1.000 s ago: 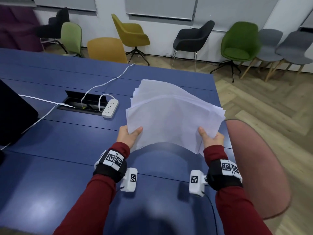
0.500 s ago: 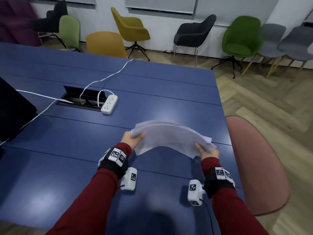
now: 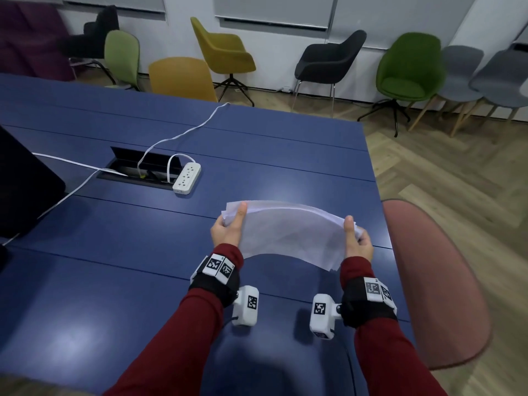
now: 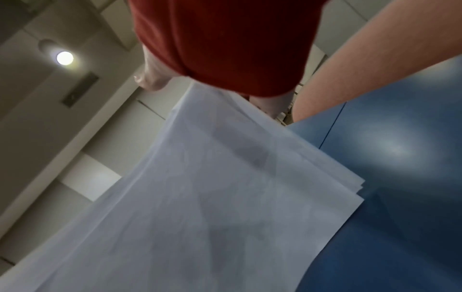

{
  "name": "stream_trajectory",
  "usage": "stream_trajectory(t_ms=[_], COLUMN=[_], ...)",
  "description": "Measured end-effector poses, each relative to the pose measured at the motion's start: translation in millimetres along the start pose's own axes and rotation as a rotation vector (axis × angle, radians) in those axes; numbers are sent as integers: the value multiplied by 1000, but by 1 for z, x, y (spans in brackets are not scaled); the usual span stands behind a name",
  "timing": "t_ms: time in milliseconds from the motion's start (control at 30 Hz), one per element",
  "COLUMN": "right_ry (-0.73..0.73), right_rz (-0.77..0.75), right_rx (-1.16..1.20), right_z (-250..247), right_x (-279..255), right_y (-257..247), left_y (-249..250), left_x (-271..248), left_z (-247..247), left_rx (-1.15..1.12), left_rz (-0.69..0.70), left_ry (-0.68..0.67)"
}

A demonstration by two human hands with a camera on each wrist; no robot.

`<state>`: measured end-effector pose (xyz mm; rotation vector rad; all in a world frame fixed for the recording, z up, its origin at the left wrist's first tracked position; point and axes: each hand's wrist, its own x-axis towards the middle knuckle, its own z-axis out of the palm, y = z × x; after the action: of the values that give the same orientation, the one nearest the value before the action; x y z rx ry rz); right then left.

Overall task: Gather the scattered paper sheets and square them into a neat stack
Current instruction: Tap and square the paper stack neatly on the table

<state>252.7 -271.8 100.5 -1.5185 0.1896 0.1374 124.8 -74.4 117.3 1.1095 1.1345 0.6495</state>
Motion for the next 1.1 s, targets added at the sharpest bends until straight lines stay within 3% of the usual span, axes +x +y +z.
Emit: stream_trajectory(t_ms=[100,233,433,533,700,800,867,1000,1100], right_ry=[58,56,-143,-236,-283,-286,-312,-424,-329], right_rz=[53,0,2,-14,-38,-111,-134,-115,-38], right_rx=[21,29,-150,-227,-120,-32,41,-82,-136], right_z=[5,7,-2,-12,-13,-11,-16,-21,-18], right_x=[4,7,8,10,10,8,7,-1,-11], right_y=[1,1,15,24,19,6,3,18,26], left_y=[2,6,6,3,10,20,21,-5,-28], left_x=[-5,-5,4,8,-7,-13,-14,-5,8], left_z=[2,6,5,2,7,5,-1,-13,-20], left_rx=[-3,35,91,82,138,179,152,128,186], left_rz=[-2,15,-62,-62,153,368,436,284,180], left_ry=[2,55,148,93,-74,-87,-56,54,73])
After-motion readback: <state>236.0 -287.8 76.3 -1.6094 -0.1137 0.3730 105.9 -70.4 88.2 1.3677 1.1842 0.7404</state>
